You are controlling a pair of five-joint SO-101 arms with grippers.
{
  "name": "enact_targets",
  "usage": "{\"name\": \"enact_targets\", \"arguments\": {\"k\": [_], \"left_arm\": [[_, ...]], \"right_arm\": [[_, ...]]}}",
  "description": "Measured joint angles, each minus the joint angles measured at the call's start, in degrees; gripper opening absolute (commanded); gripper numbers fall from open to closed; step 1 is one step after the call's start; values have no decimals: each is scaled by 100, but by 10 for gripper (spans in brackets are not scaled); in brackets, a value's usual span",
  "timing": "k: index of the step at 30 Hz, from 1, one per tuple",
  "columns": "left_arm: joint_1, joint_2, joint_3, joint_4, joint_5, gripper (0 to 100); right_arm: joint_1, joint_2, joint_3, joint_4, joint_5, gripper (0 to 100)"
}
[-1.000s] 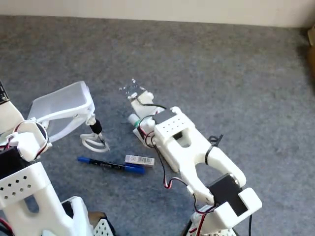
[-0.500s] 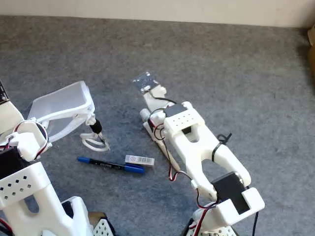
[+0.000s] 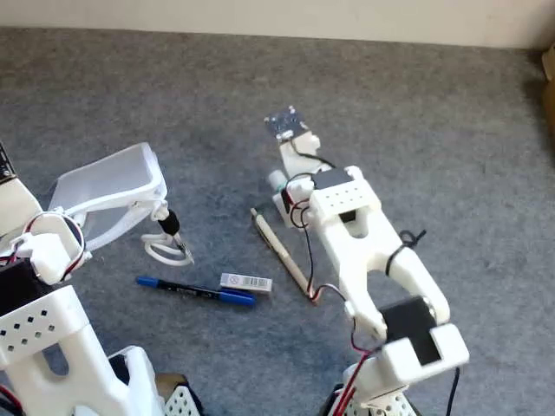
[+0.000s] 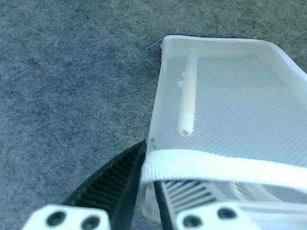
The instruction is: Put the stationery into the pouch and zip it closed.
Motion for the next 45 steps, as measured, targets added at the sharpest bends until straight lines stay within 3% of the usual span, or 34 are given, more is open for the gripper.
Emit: {"name": "enact_targets", "arguments": {"k": [4, 12, 18, 21, 28, 45], "left_arm": [[0, 0, 0, 0, 0, 7], [0, 0, 0, 0, 0, 7], [0, 0, 0, 0, 0, 7], [0, 0, 0, 0, 0, 7], [0, 0, 0, 0, 0, 7], [0, 0, 0, -53, 0, 7]], "right_arm": [[9, 571, -413, 141, 158, 9], [18, 1266, -1618, 1371, 220, 20], [9, 1327, -2400, 2549, 220, 149], [-88, 1327, -2549, 2787, 220, 152], [-325, 1327, -2602, 2804, 220, 152], [-343, 1380, -2163, 941, 255, 152]]}}
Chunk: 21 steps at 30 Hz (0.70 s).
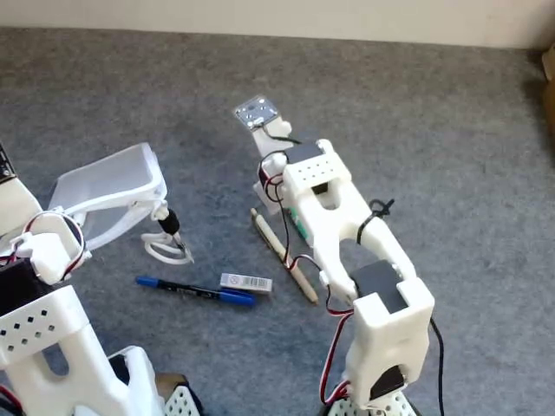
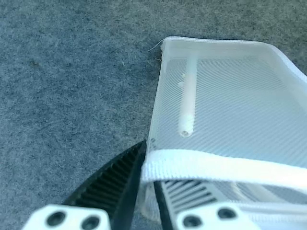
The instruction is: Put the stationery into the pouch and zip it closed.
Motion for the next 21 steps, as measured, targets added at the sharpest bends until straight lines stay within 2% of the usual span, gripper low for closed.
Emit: {"name": "enact_targets", "arguments": {"k": [6, 11, 16, 21], "left_arm": [[0, 0, 0, 0, 0, 7], [0, 0, 0, 0, 0, 7], [0, 0, 0, 0, 0, 7], [0, 0, 0, 0, 0, 7]], "right_arm": [[53, 44, 0, -26, 0, 152], [79, 712, -18, -53, 9, 146], [105, 862, -334, 88, 9, 41], [132, 905, -466, 273, 9, 26]]}}
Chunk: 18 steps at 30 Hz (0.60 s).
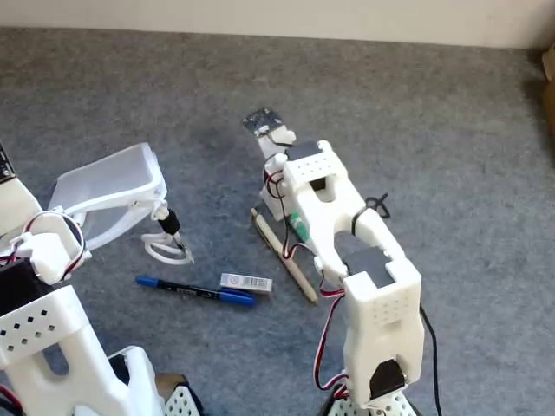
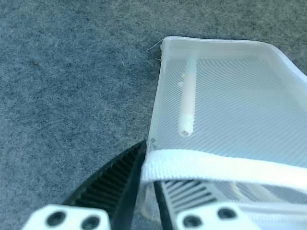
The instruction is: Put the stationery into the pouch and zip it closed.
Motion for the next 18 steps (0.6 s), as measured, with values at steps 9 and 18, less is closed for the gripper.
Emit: {"name": "enact_targets", "arguments": {"k": [9, 18], "left_arm": [[0, 0, 0, 0, 0, 7], [0, 0, 0, 0, 0, 7]], "right_arm": [[0, 0, 0, 35, 0, 19], [0, 0, -9, 202, 0, 3]]}}
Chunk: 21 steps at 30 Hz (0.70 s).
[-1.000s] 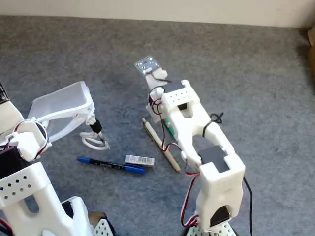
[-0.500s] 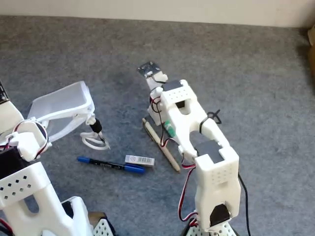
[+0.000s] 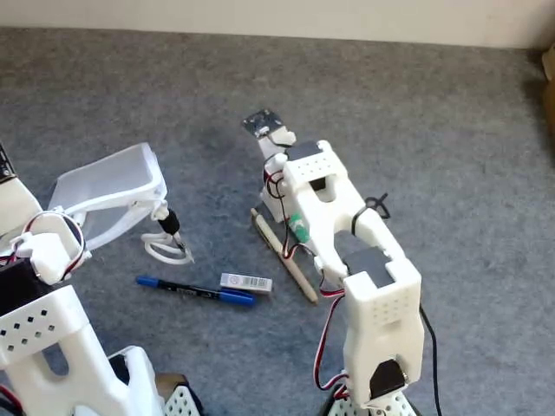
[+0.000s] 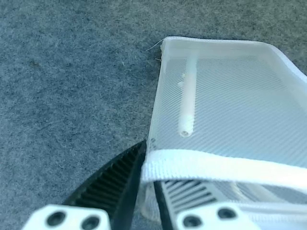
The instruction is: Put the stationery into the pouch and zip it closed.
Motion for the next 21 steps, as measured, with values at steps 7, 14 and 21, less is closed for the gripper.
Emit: {"name": "enact_targets", "arguments": {"k": [7, 14, 21], "left_arm": [[0, 0, 0, 0, 0, 7], [0, 0, 0, 0, 0, 7], [0, 0, 0, 0, 0, 7]], "right_arm": [[-18, -97, 0, 316, 0, 3], [-176, -844, 246, 396, 0, 3], [-466, -1767, 914, 396, 0, 3]]}}
